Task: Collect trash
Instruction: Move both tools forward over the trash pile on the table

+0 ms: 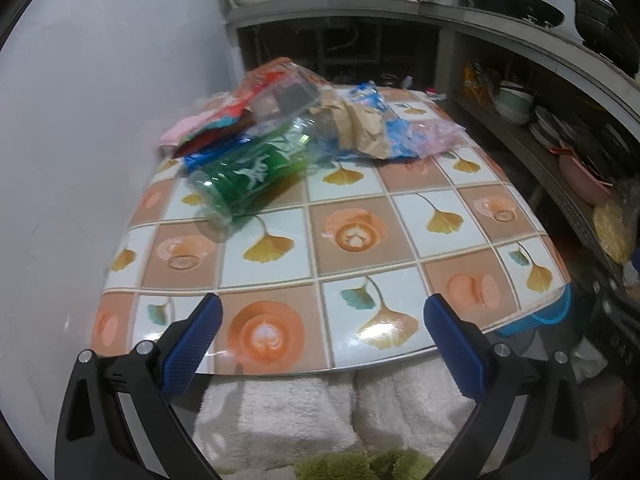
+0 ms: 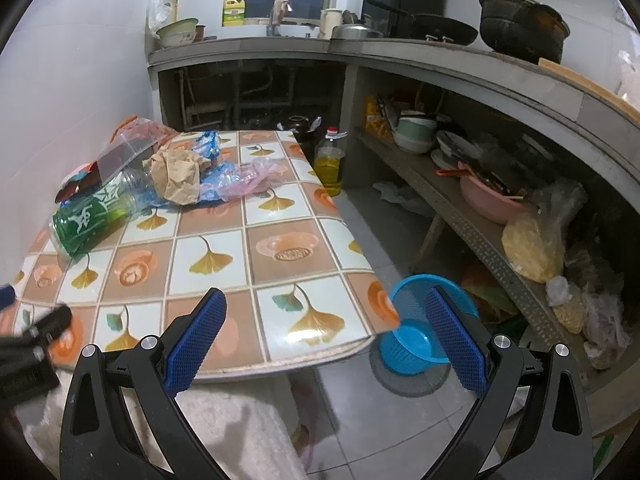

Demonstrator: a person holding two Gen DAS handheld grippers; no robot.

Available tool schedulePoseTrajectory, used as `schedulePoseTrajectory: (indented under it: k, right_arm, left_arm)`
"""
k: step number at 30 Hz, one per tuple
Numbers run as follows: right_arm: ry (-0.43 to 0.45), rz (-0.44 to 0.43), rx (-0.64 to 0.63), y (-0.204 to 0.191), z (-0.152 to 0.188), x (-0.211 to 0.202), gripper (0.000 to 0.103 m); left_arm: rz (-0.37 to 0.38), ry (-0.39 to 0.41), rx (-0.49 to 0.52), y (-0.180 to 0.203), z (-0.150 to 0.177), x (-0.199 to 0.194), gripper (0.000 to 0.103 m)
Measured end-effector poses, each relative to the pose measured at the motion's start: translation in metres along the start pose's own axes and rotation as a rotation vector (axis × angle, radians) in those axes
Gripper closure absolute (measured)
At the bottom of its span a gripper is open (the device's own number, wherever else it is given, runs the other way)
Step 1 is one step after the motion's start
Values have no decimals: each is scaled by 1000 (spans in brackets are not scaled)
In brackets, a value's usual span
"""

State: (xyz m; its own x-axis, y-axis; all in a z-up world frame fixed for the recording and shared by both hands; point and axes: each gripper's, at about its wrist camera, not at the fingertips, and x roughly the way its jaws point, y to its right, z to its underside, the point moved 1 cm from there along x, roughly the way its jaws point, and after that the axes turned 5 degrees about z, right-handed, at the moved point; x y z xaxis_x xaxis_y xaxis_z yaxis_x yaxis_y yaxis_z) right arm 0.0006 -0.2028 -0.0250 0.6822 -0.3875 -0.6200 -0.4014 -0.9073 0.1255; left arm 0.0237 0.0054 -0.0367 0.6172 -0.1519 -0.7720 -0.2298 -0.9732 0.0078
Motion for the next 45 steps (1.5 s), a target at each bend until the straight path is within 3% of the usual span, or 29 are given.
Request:
schedulePoseTrajectory:
  k: [10,21,33,41,45]
  right_arm:
    - [-72,-82,-3,-23,-23,26,7]
    - [-108,-108,-1,-42,-48,49,7]
    - [-81,-180,-45,-63,-74,61,7]
    - [-114,-255,-11,-63,-88,80,8]
    - [-161,-247,-25,-65,-90,97,8]
  left_arm:
    - [104,-18,68,-4,-22,23,4]
    - [131,-1,49,-22,-50,38,4]
    - [150,21,53,-32,-74,50,4]
    - [251,13,52,-29,-84,60,4]
    - [317,16,50,-29,-88,65,4]
